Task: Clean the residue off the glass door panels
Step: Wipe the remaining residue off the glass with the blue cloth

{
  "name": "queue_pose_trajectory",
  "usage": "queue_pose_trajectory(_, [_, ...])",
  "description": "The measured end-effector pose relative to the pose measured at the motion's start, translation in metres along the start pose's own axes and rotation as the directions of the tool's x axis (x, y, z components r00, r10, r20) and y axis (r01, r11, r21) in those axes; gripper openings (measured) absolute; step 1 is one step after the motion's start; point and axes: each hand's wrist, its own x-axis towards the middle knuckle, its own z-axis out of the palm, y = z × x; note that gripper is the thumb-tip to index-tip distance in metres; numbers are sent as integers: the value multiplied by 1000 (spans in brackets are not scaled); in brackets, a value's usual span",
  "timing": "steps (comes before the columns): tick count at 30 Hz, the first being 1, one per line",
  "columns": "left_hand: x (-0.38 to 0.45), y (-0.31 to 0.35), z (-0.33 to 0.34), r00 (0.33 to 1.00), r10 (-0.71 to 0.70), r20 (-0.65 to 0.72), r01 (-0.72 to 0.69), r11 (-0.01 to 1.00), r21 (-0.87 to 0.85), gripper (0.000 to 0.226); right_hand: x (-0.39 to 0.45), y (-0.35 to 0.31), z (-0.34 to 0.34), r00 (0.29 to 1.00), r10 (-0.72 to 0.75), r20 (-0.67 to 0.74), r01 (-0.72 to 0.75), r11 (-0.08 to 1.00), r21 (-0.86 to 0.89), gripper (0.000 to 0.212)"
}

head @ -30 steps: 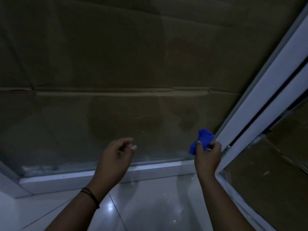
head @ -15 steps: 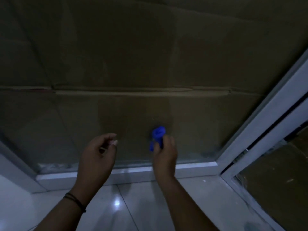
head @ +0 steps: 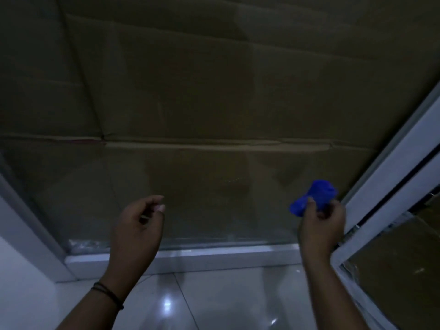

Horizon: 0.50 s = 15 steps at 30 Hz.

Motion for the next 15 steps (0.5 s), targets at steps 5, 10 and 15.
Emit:
queue_pose_trajectory(5, [3,-1,-4,999,32,-20,-32,999,-6,16,40,-7,11,992,-123,-19,118,980,-162,20])
queue_pose_trajectory(10, [7,-3,-7,997,46,-57,-46,999,-1,20,-27,-35,49,952,-289,104,303,940,-157,9])
queue_pose_trajectory(15, [7,-7,-16,994,52,-95,-48,998,40,21,-109,-77,86,824,-400,402,460,886,-62,15])
